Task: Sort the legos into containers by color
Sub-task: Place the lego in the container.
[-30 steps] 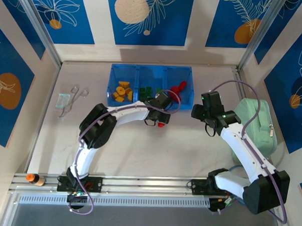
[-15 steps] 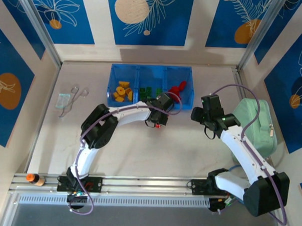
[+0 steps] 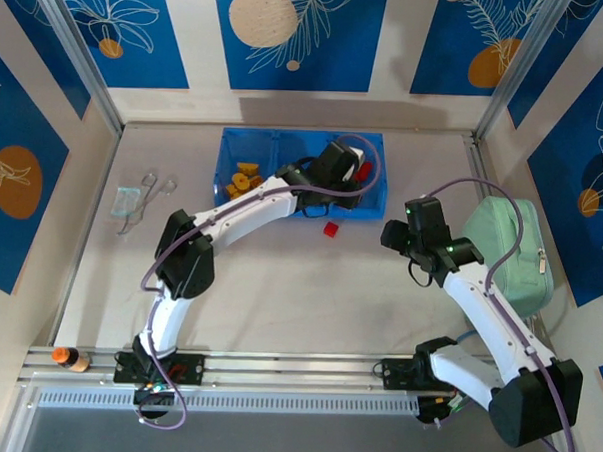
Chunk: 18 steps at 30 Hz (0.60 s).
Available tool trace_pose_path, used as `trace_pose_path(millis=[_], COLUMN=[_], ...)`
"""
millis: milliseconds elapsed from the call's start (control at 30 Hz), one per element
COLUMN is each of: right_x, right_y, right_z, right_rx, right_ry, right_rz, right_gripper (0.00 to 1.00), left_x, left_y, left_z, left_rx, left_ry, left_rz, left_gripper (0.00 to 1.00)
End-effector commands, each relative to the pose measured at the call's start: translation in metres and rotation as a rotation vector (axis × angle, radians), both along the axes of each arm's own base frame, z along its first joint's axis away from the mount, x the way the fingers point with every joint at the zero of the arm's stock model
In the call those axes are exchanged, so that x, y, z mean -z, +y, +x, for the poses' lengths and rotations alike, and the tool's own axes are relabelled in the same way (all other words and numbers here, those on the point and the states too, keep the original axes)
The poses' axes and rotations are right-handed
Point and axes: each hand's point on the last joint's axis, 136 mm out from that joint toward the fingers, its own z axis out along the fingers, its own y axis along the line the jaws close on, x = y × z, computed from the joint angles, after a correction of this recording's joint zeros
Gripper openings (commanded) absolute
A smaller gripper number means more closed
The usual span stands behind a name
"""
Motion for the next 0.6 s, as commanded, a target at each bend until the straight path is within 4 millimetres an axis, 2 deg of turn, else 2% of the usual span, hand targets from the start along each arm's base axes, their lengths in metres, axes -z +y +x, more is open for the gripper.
trace_pose_path(millis=[0, 167, 333, 467, 567], right_x=[0.007, 0.006, 0.007, 0.008, 0.008], right_y=[0.005, 0.009, 0.013, 0.021, 0.028], right_z=[-0.01, -0.014, -0.014, -0.014, -0.014], right_rx=[-0.005, -0.019, -0.038, -0.074, -0.101], right_ry=[0.031, 0.02, 0.025, 0.05, 0.063], right_rz=[0.029, 0.045, 0.042, 0.052, 0.044], right_gripper=[0.65, 0.65, 0.65, 0.67, 0.69], left_x=[0.016, 0.019, 0.011, -0.005, -0.031], left_y=[-0.008, -0.018, -0.018, -0.014, -0.013], left_z=[0.023, 0.057, 0.08, 0.091, 0.088], left_rx=[0.025, 0.008, -0.026, -0.045, -0.028], left_ry=[0.004, -0.024, -0.044, -0.087, -0.119], left_rz=[0.013, 0.006, -0.034, -0.066, -0.098], left_gripper=[0.2, 0.2, 0.23, 0.58, 0.69])
